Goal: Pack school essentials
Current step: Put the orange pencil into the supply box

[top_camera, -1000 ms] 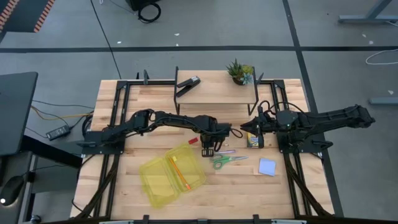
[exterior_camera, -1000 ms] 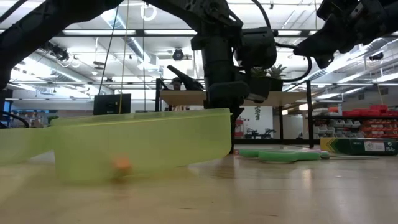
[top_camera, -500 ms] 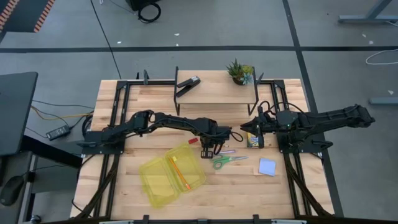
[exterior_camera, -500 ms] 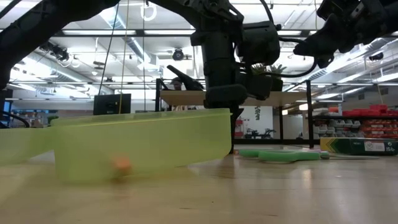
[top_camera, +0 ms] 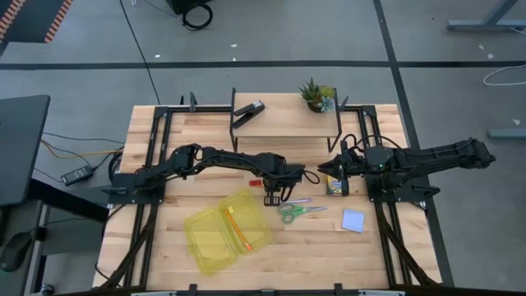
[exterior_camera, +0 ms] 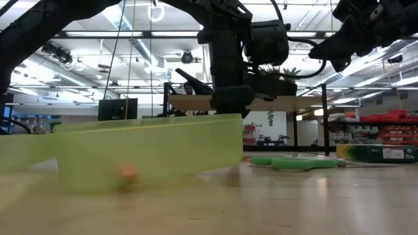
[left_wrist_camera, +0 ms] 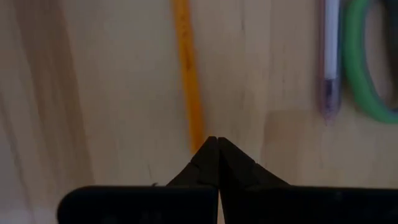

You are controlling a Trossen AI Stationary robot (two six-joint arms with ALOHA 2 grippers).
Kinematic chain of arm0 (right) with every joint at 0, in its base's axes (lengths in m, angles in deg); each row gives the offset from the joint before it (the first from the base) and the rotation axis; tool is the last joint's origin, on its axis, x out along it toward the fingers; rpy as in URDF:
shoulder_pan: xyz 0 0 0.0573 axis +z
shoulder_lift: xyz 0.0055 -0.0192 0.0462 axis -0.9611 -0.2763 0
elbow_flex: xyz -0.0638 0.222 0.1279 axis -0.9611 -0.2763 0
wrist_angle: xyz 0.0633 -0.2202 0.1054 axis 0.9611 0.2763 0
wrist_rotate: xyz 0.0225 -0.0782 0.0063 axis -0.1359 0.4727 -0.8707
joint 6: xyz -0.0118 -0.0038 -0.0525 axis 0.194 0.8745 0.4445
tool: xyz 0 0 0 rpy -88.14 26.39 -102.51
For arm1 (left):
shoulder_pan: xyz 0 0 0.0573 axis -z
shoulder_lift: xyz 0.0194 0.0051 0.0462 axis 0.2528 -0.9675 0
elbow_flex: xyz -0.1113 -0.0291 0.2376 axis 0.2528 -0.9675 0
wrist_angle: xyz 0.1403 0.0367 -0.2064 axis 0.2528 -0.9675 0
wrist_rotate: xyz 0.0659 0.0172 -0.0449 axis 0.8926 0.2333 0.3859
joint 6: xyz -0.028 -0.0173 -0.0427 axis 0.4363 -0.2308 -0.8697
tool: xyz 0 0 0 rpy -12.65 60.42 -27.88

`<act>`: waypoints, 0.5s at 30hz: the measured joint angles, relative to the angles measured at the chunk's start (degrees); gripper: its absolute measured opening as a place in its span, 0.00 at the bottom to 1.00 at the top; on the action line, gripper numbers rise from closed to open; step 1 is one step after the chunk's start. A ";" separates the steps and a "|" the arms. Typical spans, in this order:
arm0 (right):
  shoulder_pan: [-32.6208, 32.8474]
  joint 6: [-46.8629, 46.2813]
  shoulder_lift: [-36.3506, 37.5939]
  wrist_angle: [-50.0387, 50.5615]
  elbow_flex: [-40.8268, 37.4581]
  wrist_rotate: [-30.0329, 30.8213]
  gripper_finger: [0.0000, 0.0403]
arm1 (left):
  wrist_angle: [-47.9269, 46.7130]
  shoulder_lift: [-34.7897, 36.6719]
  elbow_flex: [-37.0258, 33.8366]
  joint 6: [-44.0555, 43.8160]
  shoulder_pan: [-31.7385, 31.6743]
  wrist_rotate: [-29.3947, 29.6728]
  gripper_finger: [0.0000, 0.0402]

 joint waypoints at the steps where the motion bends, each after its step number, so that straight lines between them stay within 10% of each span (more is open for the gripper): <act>1: 0.00 -0.02 0.02 0.45 0.00 0.00 0.15 | -0.28 0.00 0.00 -0.02 0.06 -0.04 0.00; 15: -0.22 -1.54 -12.01 3.26 0.00 0.63 0.15 | -1.04 0.18 -0.02 -0.57 0.04 -0.20 0.28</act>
